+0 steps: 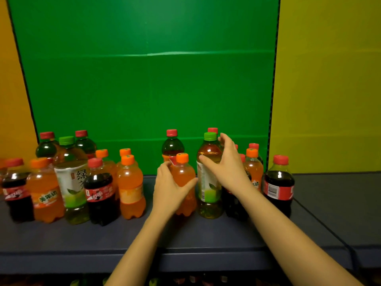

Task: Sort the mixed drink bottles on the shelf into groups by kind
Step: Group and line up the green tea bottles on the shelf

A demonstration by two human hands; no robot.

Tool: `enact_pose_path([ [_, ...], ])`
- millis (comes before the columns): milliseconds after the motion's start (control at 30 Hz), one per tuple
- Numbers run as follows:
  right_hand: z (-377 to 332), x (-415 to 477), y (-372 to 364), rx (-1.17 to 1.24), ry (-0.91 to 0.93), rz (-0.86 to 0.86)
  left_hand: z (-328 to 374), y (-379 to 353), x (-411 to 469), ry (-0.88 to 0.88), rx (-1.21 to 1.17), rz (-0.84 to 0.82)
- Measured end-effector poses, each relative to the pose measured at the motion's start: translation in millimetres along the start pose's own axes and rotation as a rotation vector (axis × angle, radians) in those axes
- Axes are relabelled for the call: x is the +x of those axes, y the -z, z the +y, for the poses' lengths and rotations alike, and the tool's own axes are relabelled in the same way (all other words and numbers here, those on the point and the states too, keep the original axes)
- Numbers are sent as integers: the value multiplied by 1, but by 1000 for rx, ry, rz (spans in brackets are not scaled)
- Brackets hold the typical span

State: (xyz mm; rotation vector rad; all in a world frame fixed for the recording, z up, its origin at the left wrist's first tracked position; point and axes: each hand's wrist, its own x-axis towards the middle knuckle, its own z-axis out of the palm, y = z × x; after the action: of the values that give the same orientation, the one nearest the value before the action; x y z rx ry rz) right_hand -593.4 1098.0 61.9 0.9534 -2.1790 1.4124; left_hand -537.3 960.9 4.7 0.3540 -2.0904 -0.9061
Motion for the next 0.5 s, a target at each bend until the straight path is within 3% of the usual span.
enact_pose_path([
  [233, 2, 6, -25, -142, -26, 57, -9, -15, -2, 64, -29, -9],
  [500, 6, -6, -28, -17, -25, 133, -10, -13, -14, 25, -188, -40],
])
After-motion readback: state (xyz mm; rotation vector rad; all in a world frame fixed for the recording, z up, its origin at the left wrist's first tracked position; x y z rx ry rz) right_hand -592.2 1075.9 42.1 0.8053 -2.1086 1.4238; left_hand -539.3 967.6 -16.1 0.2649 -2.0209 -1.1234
